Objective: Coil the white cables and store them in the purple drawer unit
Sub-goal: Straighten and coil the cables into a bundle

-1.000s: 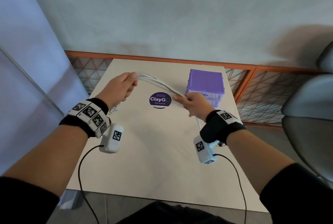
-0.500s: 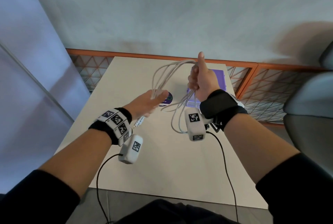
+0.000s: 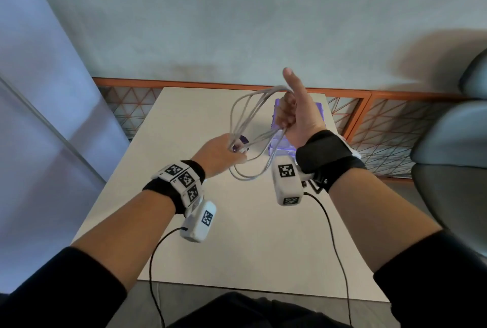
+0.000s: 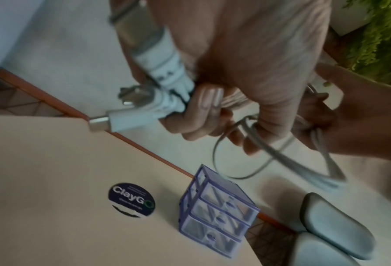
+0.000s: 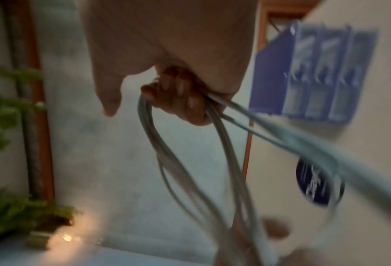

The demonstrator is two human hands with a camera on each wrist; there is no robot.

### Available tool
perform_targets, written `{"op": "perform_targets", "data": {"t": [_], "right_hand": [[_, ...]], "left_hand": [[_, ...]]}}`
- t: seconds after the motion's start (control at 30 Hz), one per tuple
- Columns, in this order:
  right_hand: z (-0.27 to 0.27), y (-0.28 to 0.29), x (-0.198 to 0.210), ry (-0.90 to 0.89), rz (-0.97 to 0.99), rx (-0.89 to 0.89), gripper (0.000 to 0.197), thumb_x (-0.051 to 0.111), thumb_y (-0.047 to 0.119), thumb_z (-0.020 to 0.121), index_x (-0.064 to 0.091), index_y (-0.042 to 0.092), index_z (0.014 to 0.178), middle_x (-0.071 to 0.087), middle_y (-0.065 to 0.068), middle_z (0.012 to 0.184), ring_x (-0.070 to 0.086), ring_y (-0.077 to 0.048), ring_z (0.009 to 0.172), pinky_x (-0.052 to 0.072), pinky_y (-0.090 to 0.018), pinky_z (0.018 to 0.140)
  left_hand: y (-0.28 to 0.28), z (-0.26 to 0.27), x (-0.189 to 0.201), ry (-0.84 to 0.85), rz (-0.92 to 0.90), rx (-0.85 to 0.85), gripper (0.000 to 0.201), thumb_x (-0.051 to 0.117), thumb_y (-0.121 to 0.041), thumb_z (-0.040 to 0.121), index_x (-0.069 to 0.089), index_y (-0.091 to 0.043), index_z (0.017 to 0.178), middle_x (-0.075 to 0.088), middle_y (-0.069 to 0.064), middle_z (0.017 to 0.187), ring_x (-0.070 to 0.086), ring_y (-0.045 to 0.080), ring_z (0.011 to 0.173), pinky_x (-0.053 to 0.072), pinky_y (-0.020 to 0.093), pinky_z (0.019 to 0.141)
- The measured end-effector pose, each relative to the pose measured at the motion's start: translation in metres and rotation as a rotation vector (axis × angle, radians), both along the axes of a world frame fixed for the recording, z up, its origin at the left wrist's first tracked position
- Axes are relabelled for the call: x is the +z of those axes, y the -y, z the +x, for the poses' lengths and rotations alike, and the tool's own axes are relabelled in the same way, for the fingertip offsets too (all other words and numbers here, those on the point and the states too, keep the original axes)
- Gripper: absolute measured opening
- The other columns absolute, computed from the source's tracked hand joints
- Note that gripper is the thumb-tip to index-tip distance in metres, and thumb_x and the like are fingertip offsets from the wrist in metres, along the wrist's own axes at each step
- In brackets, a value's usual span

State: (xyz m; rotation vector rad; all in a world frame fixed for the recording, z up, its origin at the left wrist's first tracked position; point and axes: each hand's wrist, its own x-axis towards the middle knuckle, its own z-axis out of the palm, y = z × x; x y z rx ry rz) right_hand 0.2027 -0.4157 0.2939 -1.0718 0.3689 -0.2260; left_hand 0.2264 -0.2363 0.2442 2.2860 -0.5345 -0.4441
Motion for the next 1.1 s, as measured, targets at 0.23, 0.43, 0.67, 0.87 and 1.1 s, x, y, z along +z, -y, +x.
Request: {"op": "perform_targets", "data": {"t": [0.23, 0.43, 0.67, 0.87, 1.1], "right_hand": [[-0.003, 0.005, -0.012, -0.026, 0.025, -0.02, 0.049, 0.067, 0.039, 0.087, 0.035, 0.02, 0.055, 0.024, 0.005, 0.048, 0.021, -0.014, 0.042, 0.022, -0.026, 0.046], [-0.003, -0.002, -0.013, -0.004, 0.256, -0.023, 0.053, 0.064, 0.047, 0.086, 0.032, 0.02, 0.053, 0.02, 0.004, 0.049, 0.019, -0.015, 0.048, 0.023, -0.027, 0.052], [0.001, -0.014, -0.018, -0.023, 0.049, -0.043, 0.053, 0.053, 0.048, 0.093, 0.032, 0.019, 0.054, 0.025, 0.005, 0.046, 0.02, -0.015, 0.046, 0.023, -0.028, 0.049], [0.003, -0.014, -0.035, -0.051, -0.307, -0.009, 0.046, 0.04, 0.051, 0.098, 0.053, 0.015, 0.073, 0.034, 0.008, 0.048, 0.03, -0.01, 0.041, 0.028, -0.026, 0.048], [0.0, -0.004, -0.075, -0.174, -0.732, 0.136, 0.029, 0.036, 0.026, 0.101, 0.063, 0.015, 0.1, 0.053, 0.001, 0.076, 0.049, -0.016, 0.062, 0.042, -0.027, 0.062]], "left_hand": [[-0.008, 0.008, 0.003, -0.007, 0.054, 0.003, 0.022, 0.071, -0.029, 0.074, 0.064, -0.023, 0.094, 0.051, -0.01, 0.071, 0.049, 0.011, 0.067, 0.032, 0.026, 0.059], [0.001, -0.002, 0.003, -0.24, -0.055, 0.007, 0.03, 0.065, -0.031, 0.081, 0.059, -0.011, 0.103, 0.049, -0.001, 0.078, 0.041, 0.017, 0.07, 0.032, 0.028, 0.058], [0.002, 0.003, 0.002, -0.173, -0.273, 0.146, 0.047, 0.059, -0.051, 0.085, 0.05, -0.029, 0.126, 0.06, -0.01, 0.101, 0.058, -0.007, 0.07, 0.044, 0.014, 0.056], [-0.007, 0.014, -0.01, -0.044, -0.276, 0.273, 0.048, 0.031, -0.063, 0.092, 0.056, -0.024, 0.081, 0.051, 0.002, 0.073, 0.043, 0.021, 0.06, 0.032, 0.029, 0.054], [-0.027, 0.031, 0.001, 0.141, -0.025, 0.222, 0.053, 0.023, -0.055, 0.097, 0.051, -0.011, 0.087, 0.051, -0.002, 0.071, 0.046, 0.012, 0.065, 0.032, 0.032, 0.065]]}}
